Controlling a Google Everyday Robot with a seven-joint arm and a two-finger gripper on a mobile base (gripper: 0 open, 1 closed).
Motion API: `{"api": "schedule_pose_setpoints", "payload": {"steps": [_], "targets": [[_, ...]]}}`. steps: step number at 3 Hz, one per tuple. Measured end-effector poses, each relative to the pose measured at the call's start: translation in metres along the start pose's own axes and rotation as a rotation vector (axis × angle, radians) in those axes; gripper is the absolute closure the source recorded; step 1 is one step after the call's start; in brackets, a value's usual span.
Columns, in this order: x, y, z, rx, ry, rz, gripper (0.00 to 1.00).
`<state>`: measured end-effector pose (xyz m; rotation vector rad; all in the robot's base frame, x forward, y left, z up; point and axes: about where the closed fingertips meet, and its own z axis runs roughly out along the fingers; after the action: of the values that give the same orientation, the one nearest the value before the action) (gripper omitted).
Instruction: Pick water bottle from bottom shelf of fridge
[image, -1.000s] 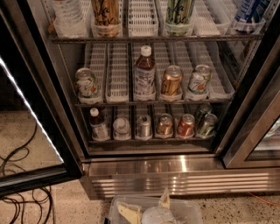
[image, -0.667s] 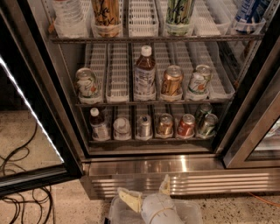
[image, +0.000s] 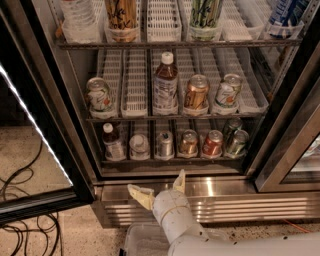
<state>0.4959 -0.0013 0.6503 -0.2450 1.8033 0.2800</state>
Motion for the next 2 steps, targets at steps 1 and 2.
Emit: {"api": "schedule_pose_setpoints", "payload": {"steps": [1, 2], "targets": [[0.002, 0.004, 0.004, -0.011, -0.001, 0.0, 0.0], [-0.002, 0.016, 0.029, -0.049, -0.046, -0.006, 0.0]]}}
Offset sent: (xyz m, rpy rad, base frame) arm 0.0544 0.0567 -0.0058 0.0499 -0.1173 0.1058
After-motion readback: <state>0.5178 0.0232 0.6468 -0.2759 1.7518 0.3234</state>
